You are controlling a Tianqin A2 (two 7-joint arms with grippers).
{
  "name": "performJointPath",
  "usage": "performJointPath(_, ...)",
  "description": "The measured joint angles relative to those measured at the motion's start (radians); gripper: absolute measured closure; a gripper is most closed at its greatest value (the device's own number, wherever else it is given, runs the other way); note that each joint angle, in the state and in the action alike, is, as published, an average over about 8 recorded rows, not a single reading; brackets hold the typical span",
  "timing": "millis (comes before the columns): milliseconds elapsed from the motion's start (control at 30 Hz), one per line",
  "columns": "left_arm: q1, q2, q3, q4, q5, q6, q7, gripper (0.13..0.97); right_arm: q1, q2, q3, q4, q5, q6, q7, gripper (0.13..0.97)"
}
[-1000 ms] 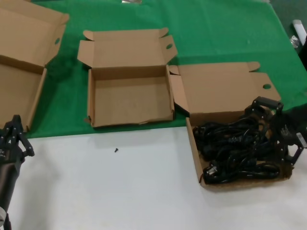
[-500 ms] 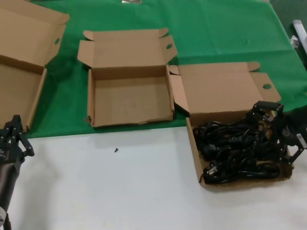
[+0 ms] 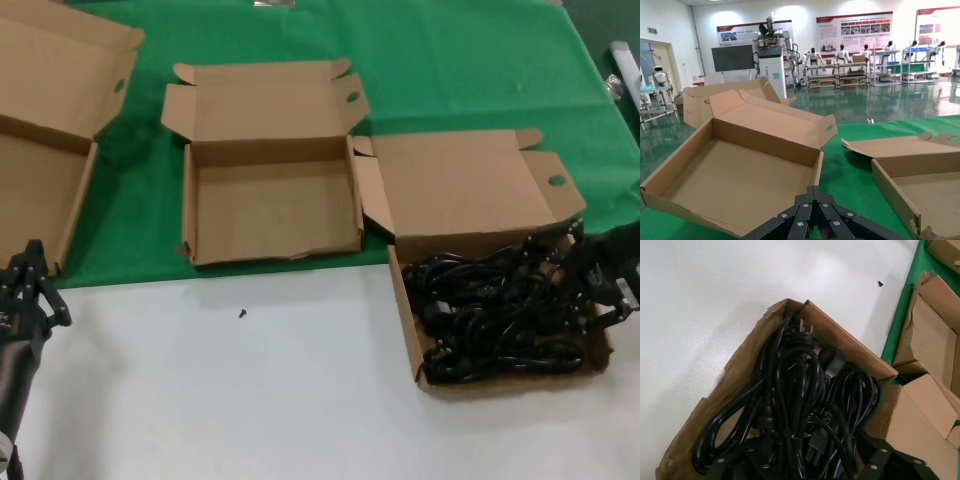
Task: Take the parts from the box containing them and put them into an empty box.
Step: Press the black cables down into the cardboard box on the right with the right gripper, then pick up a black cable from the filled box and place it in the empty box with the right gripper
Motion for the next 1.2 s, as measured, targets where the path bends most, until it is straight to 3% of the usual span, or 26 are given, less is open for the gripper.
performJointPath(633, 0.0, 0.0, 0.0, 0.0, 0.0, 0.0, -0.001, 0.955, -0.011, 0.018, 0.008, 0.05, -0.012, -0.015, 0.059, 0.811)
performJointPath(1200, 0.0, 0.0, 0.0, 0.0, 0.0, 0.0, 0.0, 0.955, 0.034, 0.055, 0.021, 0.139, -0.006, -0.093, 0.261, 0.894)
